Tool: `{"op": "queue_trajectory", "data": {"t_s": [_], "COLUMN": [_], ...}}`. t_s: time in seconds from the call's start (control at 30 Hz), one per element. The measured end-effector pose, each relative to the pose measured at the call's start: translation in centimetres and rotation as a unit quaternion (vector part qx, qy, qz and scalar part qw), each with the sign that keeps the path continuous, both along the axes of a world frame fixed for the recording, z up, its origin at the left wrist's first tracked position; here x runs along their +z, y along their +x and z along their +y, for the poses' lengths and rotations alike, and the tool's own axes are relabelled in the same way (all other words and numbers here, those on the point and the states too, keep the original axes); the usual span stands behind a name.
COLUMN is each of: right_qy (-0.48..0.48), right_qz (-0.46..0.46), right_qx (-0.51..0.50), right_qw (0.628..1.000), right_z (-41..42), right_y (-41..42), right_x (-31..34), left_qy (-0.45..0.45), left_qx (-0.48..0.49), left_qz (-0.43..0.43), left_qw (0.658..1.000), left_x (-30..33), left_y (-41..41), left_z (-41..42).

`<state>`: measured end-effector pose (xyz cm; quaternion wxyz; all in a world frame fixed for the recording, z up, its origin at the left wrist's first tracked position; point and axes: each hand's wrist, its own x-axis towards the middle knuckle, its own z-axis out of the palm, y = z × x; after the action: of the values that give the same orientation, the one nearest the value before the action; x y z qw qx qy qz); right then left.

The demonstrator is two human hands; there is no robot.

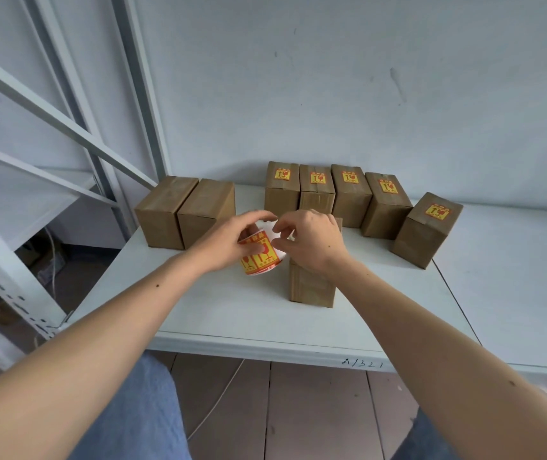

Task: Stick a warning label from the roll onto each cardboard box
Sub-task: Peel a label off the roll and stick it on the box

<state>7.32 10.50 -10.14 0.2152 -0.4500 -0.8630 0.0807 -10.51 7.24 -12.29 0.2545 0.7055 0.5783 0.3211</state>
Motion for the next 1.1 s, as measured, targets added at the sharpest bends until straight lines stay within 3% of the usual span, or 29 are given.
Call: {"op": "queue_trajectory", "data": {"t_s": [0.43,0.63,0.7,0.8,0.93,1.1], "right_qy": [-0.069,-0.16,-0.189,-0.214,-0.283,-0.317], "right_qz": [0.072,0.219,0.277,0.3,0.26,0.196], "right_qx": [0.008,-0.051,-0.091,-0.132,-0.156,-0.177], "right_qw": [0.995,0.961,0.938,0.92,0.91,0.911], "right_z": [0.7,1.8,2.7,3.6,4.2,4.7], "right_y": [-0.1,1.8,3.1,5.2,6.5,6.1], "right_x": [-0.2,0.3,0.5,1.2,1.5,1.2], "left_qy": [0.033,0.058,0.06,0.063,0.025,0.007], "left_qx": [0.038,0.067,0.092,0.103,0.073,0.057], "left_qz": [-0.042,-0.079,-0.051,0.075,0.237,0.273], "left_qw": [0.998,0.993,0.993,0.99,0.968,0.96], "left_x": [0.9,0.6,0.2,-0.9,-2.2,-1.9], "left_y": [0.0,-0.3,-0.7,-1.1,-0.4,0.2], "left_z": [0.4,0.8,0.9,1.1,1.0,1.2]}}
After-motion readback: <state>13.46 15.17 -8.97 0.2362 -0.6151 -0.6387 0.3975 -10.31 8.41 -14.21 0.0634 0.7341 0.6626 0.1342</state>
